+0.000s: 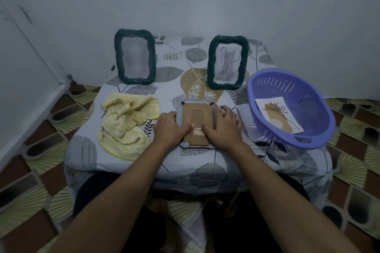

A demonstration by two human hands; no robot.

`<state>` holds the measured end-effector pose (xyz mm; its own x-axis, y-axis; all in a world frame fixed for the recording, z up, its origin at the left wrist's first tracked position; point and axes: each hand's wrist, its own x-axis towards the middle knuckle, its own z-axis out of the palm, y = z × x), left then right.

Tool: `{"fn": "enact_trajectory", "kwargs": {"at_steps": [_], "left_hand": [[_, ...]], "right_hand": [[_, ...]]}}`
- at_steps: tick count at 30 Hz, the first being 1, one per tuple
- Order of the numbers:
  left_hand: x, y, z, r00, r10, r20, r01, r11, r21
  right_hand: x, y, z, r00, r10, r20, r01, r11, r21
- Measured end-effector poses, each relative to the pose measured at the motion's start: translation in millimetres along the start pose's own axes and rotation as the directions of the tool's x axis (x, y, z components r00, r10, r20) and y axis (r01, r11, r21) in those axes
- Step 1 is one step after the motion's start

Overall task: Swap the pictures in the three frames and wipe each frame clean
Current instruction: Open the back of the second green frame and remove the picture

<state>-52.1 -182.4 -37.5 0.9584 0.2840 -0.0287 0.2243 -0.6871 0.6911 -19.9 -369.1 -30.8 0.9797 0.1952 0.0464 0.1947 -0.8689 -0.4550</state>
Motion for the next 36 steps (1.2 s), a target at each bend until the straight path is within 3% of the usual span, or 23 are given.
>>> {"fn": "enact_trajectory", "kwargs": {"at_steps": [7, 11, 14, 21, 36], "left_hand": [[7.9, 6.8, -6.9, 0.998, -0.049, 0.035, 0.047, 0.998, 0.038], [21.3, 6.4, -9.7, 0.995, -0.072, 0.069, 0.073, 0.997, -0.005], [31.3, 10.0, -12.4, 0.997, -0.026, 0.07, 0.032, 0.995, -0.094], [64.5, 22.0, -11.2, 0.995, 0.1, -0.002, -0.1, 0.995, 0.008], [83.9, 26.1, -0.4, 0.989, -0.091, -0.119, 0.08, 0.993, -0.092]], "right_hand": [[7.1, 8.6, 5.6, 0.982, -0.052, 0.183, 0.076, 0.988, -0.131], [7.2, 9.1, 5.9, 0.98, -0.05, 0.192, 0.077, 0.988, -0.136], [6.9, 9.1, 6.5, 0.982, -0.046, 0.185, 0.074, 0.987, -0.144], [9.1, 9.3, 5.5, 0.979, -0.035, 0.201, 0.064, 0.988, -0.137], [9.1, 11.0, 7.5, 0.981, -0.042, 0.19, 0.071, 0.986, -0.148]]}}
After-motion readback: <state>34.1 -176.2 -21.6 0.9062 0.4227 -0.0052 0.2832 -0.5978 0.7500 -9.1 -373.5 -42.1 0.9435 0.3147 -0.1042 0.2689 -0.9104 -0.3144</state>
